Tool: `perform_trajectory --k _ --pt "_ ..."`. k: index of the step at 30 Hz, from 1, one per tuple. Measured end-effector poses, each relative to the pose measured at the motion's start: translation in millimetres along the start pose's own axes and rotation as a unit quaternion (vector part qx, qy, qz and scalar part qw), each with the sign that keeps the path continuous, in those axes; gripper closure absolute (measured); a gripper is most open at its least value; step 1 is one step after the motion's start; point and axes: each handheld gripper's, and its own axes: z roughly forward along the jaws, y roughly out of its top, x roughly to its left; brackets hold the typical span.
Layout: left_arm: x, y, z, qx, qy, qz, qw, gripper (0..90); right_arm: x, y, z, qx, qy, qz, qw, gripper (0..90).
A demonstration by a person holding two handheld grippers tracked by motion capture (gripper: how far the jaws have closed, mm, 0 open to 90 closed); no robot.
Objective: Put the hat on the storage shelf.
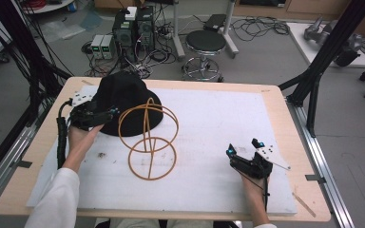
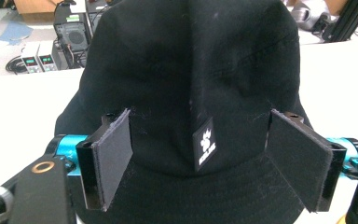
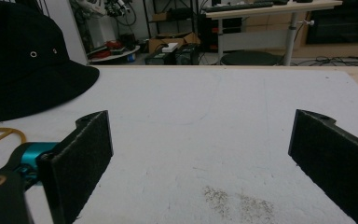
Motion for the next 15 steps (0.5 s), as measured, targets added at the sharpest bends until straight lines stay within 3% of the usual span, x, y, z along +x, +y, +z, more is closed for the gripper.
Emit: perform_trajectory --k 9,15 --pt "-2.5 8.0 17.1 0.006 0.005 -0.006 1.0 24.6 0.7 1.6 -3.6 -0.016 -0.01 0.0 0.9998 5.5" --pt "-6.8 16.6 28.0 0.013 0.002 0.004 0.9999 24.2 0.5 1.5 -3.2 -0.015 -0.008 -0.001 0.9999 5.5"
